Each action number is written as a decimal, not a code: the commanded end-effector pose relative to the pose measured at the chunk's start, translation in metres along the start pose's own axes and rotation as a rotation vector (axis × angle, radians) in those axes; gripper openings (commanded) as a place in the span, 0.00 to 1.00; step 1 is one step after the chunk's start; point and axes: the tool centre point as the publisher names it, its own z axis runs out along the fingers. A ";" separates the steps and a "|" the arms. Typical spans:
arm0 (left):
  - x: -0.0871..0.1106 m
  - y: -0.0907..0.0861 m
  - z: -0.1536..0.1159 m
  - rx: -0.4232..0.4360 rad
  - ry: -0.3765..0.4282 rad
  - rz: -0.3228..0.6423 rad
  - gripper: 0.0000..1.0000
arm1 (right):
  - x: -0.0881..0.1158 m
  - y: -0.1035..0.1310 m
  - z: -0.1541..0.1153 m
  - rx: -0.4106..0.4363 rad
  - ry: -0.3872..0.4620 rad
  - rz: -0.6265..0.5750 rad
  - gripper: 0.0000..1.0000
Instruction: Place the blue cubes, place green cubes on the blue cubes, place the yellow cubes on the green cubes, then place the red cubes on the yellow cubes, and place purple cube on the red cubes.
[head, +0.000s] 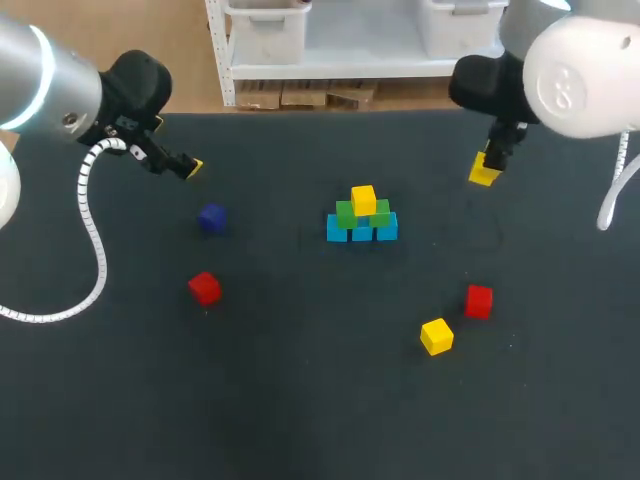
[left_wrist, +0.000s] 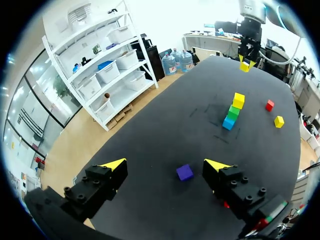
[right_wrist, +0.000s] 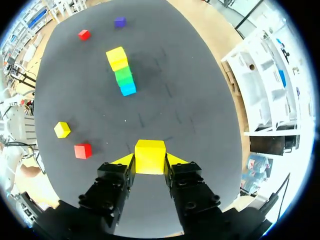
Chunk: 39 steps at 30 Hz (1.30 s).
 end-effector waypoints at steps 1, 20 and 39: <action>0.002 0.002 -0.001 0.008 -0.006 0.004 1.00 | -0.006 0.005 -0.005 0.002 0.001 -0.029 0.00; 0.002 0.002 -0.001 0.008 -0.006 0.004 1.00 | -0.046 0.048 -0.016 -0.089 -0.039 -0.169 0.00; 0.002 0.002 -0.001 0.008 -0.006 0.004 1.00 | -0.078 0.055 0.000 -0.092 0.010 -0.363 0.00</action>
